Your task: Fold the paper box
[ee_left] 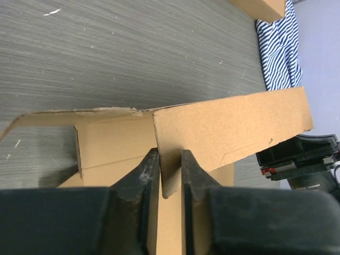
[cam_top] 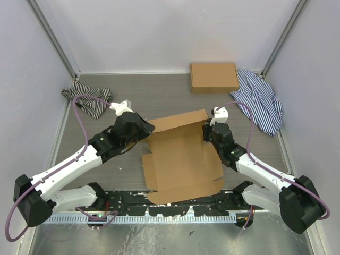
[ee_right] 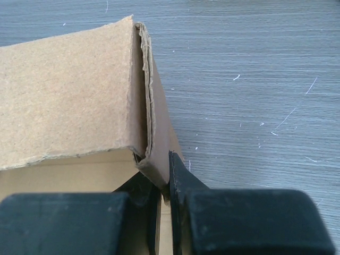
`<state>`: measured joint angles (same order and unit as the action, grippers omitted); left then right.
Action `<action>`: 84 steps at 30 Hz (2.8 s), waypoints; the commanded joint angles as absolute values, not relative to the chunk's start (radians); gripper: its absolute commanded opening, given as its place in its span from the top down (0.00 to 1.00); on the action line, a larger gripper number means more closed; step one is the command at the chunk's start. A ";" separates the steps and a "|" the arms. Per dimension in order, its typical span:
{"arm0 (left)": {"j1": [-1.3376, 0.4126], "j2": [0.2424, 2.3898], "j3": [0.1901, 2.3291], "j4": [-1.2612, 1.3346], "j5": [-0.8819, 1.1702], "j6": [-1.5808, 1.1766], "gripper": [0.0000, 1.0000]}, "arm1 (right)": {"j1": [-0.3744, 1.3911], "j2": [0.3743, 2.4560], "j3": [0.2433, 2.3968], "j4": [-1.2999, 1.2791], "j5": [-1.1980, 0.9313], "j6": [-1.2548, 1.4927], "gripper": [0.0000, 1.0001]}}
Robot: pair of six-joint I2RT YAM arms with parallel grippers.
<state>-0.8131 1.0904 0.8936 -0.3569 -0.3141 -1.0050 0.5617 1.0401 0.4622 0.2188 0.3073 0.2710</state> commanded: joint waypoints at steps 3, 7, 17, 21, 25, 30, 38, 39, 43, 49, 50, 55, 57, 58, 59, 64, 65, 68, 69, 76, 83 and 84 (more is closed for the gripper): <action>-0.806 1.068 0.882 -0.328 -0.295 -1.028 1.00 | 0.568 1.015 0.531 0.305 0.282 0.328 0.99; -0.801 1.019 0.850 -0.315 -0.323 -1.063 1.00 | 0.569 1.008 0.531 0.299 0.291 0.337 0.99; -0.792 0.921 0.833 -0.320 -0.374 -1.075 0.80 | 0.569 0.986 0.588 0.237 0.305 0.353 0.99; -0.792 0.934 0.913 -0.415 -0.395 -0.995 0.49 | 0.569 1.008 0.644 0.169 0.341 0.334 0.99; -0.792 0.913 1.004 -0.529 -0.461 -0.875 0.39 | 0.564 1.034 0.710 0.086 0.379 0.301 0.99; -0.792 0.836 1.098 -0.636 -0.571 -0.719 0.39 | 0.508 1.084 0.817 -0.035 0.342 0.313 0.99; -0.791 0.760 1.116 -0.674 -0.702 -0.586 0.39 | 0.271 1.229 1.037 -0.178 0.036 0.275 0.99; -0.790 0.765 1.108 -0.666 -0.719 -0.569 0.38 | 0.234 1.241 1.066 -0.199 -0.021 0.267 0.99; -0.740 0.834 1.052 -0.602 -0.752 -0.490 0.39 | 0.104 1.278 1.111 -0.243 -0.261 0.238 0.99; -0.421 0.897 0.877 -0.315 -0.426 -0.487 0.43 | 0.064 1.268 1.065 -0.255 -0.395 0.196 0.99; -0.354 0.901 0.847 -0.246 -0.355 -0.523 0.43 | 0.064 1.263 1.053 -0.253 -0.404 0.193 0.99; -0.068 0.950 0.716 0.042 0.002 -0.698 0.43 | 0.064 1.235 1.013 -0.254 -0.432 0.180 0.99; -0.018 0.994 0.687 0.145 0.120 -0.745 0.43 | 0.064 1.235 1.009 -0.259 -0.452 0.181 0.99; -0.013 1.020 0.678 0.193 0.178 -0.756 0.43 | 0.064 1.237 1.009 -0.261 -0.459 0.183 0.99; -0.014 1.050 0.671 0.248 0.251 -0.762 0.43 | 0.064 1.239 1.006 -0.261 -0.467 0.183 0.99; -0.061 1.166 0.634 0.449 0.468 -0.798 0.43 | 0.064 1.255 1.001 -0.245 -0.506 0.185 0.99; -0.081 1.170 0.635 0.451 0.473 -0.780 0.43 | 0.064 1.257 1.000 -0.242 -0.508 0.188 0.99; -0.144 1.164 0.643 0.445 0.477 -0.733 0.42 | 0.064 1.266 0.998 -0.238 -0.508 0.187 0.99; -0.156 1.154 0.642 0.439 0.473 -0.723 0.42 | 0.064 1.270 0.997 -0.238 -0.509 0.187 0.99; -0.191 1.044 0.602 0.421 0.504 -0.706 0.41 | 0.064 1.278 1.000 -0.243 -0.490 0.185 0.99; -0.292 0.912 0.572 0.297 0.475 -0.647 0.41 | 0.067 1.271 1.005 -0.257 -0.462 0.181 0.99; -0.305 0.900 0.568 0.288 0.471 -0.647 0.41 | 0.067 1.271 1.005 -0.258 -0.460 0.180 0.99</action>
